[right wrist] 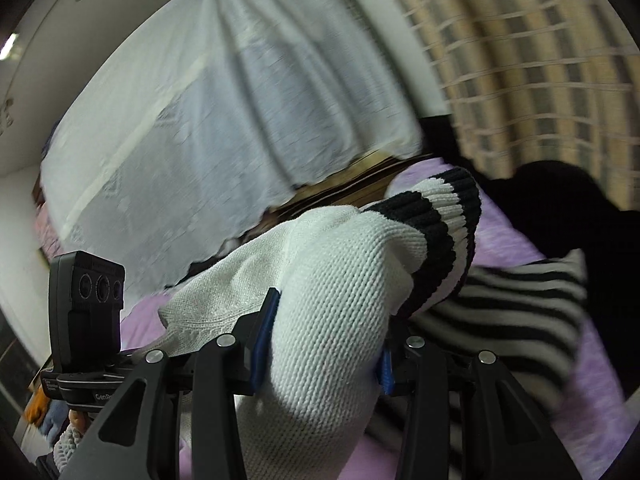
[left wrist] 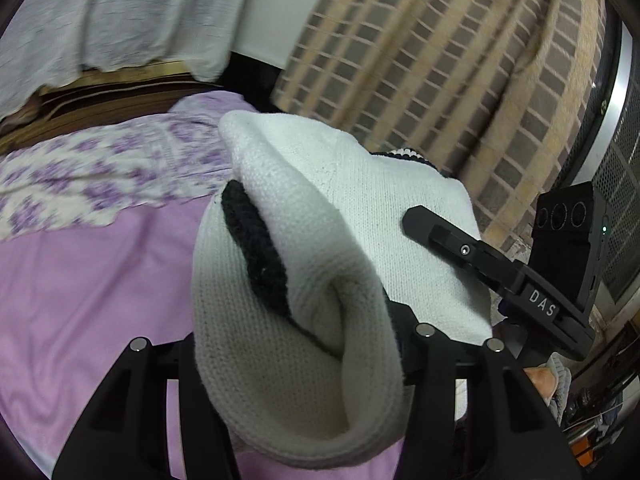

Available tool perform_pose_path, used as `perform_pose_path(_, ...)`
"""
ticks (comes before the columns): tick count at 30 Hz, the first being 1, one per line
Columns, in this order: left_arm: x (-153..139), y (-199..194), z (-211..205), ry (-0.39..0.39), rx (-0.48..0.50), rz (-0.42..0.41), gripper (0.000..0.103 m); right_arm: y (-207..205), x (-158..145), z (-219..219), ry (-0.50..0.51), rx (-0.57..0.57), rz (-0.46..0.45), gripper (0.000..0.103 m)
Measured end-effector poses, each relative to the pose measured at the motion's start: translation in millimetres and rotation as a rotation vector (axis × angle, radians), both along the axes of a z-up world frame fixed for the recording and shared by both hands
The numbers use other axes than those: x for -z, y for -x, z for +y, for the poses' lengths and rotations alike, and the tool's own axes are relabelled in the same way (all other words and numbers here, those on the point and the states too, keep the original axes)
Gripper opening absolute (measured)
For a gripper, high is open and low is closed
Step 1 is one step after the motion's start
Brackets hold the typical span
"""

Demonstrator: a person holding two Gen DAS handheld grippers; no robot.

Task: Fold small clothes
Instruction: 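Lift and carry the sweater with both tools toward the striped garment, then lower the sweater onto the striped garment and open both tools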

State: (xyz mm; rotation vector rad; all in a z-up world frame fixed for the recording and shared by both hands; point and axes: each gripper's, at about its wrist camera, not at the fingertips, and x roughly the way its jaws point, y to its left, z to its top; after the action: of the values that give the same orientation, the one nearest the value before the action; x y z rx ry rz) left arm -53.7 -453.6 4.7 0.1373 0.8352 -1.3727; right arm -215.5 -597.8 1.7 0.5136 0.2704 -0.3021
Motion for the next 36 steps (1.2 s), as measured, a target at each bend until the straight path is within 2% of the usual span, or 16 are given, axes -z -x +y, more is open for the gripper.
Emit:
perform_pose_path(8,16.0,15.0,-79.2,-0.015,0.053,-0.012,0.05,30.2,18.8,-65.6,-0.038,0.117,-0.019,0.042)
perform_pose_path(12,50.8,8.6,-104.1,-0.081,0.042,0.026,0.051,23.5,59.7,-96.7,-0.118,0.143,0.028,0.042)
perform_pose_path(14,74.1,7.0,-111.0,-0.13,0.022,0.025,0.059,16.1,89.7,-109.3,-0.159,0.169,0.098,0.043)
perform_pose_path(16,89.4,6.6,-108.9,-0.125,0.018,0.022,0.063,18.7,106.8,-117.9,-0.207,0.157,0.072,0.044)
perform_pose_path(20,91.1,9.6,-107.0,-0.111,0.014,0.001,0.064,17.8,106.7,-116.5,-0.19,0.158,0.084,0.045)
perform_pose_path(25,89.9,3.3,-100.8,-0.1,0.009,0.046,0.065,16.4,102.1,-117.8,-0.204,0.153,0.088,0.046)
perform_pose_path(26,85.6,2.6,-94.6,-0.094,0.003,0.059,0.065,16.9,100.2,-118.3,-0.207,0.151,0.089,0.046)
perform_pose_path(27,81.4,3.3,-90.0,-0.087,-0.002,0.061,0.072,18.4,98.4,-118.8,-0.213,0.154,0.091,0.047)
perform_pose_path(28,75.5,3.5,-82.0,-0.078,-0.026,0.042,0.088,19.8,97.5,-118.4,-0.22,0.161,0.093,0.048)
perform_pose_path(29,71.3,2.8,-76.6,-0.069,-0.05,0.018,0.093,23.5,95.2,-117.3,-0.23,0.174,0.091,0.049)
perform_pose_path(31,61.8,2.4,-59.4,-0.051,-0.096,-0.054,0.095,31.7,90.2,-108.7,-0.236,0.206,0.099,0.054)
perform_pose_path(32,60.5,1.4,-53.9,-0.056,-0.109,-0.066,0.095,35.2,86.7,-101.9,-0.217,0.242,0.121,0.064)
perform_pose_path(33,59.6,1.0,-48.4,-0.062,-0.127,-0.075,0.095,38.8,83.2,-94.1,-0.187,0.27,0.141,0.067)
perform_pose_path(36,57.2,4.7,-33.7,-0.063,-0.152,-0.107,0.095,49.4,72.2,-69.8,-0.12,0.298,0.173,0.068)
